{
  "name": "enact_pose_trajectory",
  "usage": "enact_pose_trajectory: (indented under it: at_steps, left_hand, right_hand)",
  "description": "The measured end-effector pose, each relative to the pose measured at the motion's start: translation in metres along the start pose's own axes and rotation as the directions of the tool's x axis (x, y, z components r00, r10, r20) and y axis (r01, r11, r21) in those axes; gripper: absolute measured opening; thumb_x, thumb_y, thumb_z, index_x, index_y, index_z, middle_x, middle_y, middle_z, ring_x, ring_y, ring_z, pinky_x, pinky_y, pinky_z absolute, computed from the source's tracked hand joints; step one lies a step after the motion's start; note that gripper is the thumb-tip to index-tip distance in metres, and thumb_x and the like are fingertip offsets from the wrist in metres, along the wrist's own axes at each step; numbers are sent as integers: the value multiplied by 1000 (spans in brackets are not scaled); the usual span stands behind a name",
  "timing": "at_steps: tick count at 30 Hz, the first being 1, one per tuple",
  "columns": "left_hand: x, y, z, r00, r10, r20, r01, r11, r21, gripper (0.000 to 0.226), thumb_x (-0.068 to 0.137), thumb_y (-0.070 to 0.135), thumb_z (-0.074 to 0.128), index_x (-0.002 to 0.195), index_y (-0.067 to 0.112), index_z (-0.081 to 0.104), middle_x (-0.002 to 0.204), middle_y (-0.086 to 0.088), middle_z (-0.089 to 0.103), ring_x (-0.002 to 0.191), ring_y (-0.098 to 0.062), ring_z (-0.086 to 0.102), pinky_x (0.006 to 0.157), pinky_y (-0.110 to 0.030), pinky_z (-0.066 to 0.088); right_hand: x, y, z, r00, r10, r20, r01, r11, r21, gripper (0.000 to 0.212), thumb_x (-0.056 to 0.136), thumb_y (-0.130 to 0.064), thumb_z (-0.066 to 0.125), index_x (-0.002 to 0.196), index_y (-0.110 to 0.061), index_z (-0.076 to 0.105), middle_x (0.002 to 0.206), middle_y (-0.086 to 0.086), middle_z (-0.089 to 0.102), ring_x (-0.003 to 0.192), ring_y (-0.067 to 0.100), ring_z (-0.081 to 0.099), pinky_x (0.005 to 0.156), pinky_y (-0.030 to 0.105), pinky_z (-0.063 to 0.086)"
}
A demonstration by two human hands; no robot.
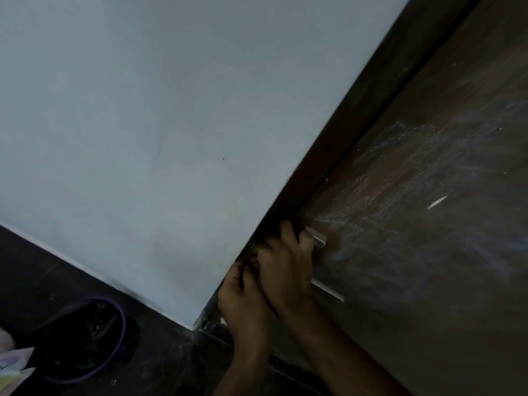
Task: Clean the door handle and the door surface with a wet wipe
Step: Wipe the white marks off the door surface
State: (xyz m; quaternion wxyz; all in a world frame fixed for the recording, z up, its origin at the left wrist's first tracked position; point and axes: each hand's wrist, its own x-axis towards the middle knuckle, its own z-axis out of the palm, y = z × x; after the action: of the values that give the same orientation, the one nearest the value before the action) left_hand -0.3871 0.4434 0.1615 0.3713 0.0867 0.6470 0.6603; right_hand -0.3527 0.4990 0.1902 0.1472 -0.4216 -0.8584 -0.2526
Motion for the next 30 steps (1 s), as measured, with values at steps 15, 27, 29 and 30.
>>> enact_pose_trajectory:
  at_steps: [15, 27, 29, 30]
  left_hand:
    - [-11, 22, 11, 830, 551, 79, -555, 831, 35, 34, 90, 13, 51, 113, 24, 74, 114, 11, 73, 110, -10, 68, 87, -31, 54]
    - [-23, 36, 7, 799, 585, 140, -593, 805, 25, 39, 91, 1, 52, 117, 24, 71, 118, 10, 71, 114, -10, 66, 91, -22, 51]
    - [-24, 43, 8, 748, 648, 146, -657, 754, 23, 41, 90, 3, 50, 119, 23, 70, 122, 9, 70, 115, -16, 66, 93, -26, 51]
    - [-24, 50, 9, 707, 690, 157, -700, 714, 14, 43, 88, 2, 51, 121, 20, 70, 125, 8, 69, 118, -14, 65, 96, -25, 49]
  right_hand:
    - [35, 38, -45, 891, 107, -442, -76, 993, 86, 12, 88, -15, 71, 100, -16, 74, 106, 1, 67, 91, 25, 57, 78, 41, 32]
    - [37, 47, -58, 906, 54, -419, -28, 997, 66, 14, 89, -12, 72, 101, -15, 77, 103, -1, 74, 90, 26, 66, 77, 38, 34]
    - [59, 58, -74, 810, 161, -564, -126, 987, 100, 11, 93, -17, 71, 101, -20, 77, 103, -6, 73, 89, 22, 60, 77, 39, 31]
    - [72, 65, -85, 729, 209, -652, -184, 977, 107, 10, 93, -19, 71, 100, -22, 77, 101, -8, 73, 88, 20, 57, 76, 39, 30]
